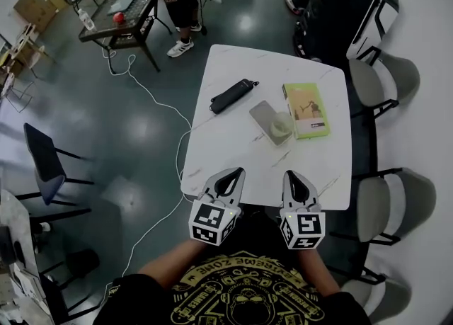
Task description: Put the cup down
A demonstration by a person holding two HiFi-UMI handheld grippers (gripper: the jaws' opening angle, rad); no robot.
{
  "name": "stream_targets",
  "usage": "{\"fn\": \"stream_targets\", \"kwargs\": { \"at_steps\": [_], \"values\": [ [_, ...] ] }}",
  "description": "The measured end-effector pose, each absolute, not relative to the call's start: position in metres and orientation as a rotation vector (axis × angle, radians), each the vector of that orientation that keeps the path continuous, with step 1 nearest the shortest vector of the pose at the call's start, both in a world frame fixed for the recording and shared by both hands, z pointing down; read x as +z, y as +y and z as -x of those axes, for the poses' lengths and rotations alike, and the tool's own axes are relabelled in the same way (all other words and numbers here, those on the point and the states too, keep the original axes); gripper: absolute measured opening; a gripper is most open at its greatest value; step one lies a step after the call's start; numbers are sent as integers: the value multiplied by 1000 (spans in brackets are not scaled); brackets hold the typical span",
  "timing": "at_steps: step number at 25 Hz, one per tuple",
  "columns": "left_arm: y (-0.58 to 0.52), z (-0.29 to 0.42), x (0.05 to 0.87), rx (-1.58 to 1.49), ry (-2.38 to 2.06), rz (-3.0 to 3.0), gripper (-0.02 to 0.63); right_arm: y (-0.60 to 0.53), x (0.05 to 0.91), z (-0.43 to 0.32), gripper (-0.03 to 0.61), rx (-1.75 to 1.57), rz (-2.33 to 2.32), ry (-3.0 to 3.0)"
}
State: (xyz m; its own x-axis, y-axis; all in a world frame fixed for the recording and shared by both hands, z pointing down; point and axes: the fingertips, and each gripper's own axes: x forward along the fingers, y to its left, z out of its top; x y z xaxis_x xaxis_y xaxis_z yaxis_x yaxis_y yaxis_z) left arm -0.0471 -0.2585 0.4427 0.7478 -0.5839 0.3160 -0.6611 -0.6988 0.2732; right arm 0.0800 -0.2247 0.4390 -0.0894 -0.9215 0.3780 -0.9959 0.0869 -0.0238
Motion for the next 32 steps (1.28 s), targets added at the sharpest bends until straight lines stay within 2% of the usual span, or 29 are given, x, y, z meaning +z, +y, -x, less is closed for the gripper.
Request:
{"fn": "stream_targets", "kwargs": {
  "at_steps": [16,32],
  "values": [
    [-203,60,429,260,-871,-2637,9,-170,424,-57,6,438,-1949,-2075],
    [-155,14,402,244,-783,-2742,9,-112,397,-101,6,381,-2054,-2050]
  ]
}}
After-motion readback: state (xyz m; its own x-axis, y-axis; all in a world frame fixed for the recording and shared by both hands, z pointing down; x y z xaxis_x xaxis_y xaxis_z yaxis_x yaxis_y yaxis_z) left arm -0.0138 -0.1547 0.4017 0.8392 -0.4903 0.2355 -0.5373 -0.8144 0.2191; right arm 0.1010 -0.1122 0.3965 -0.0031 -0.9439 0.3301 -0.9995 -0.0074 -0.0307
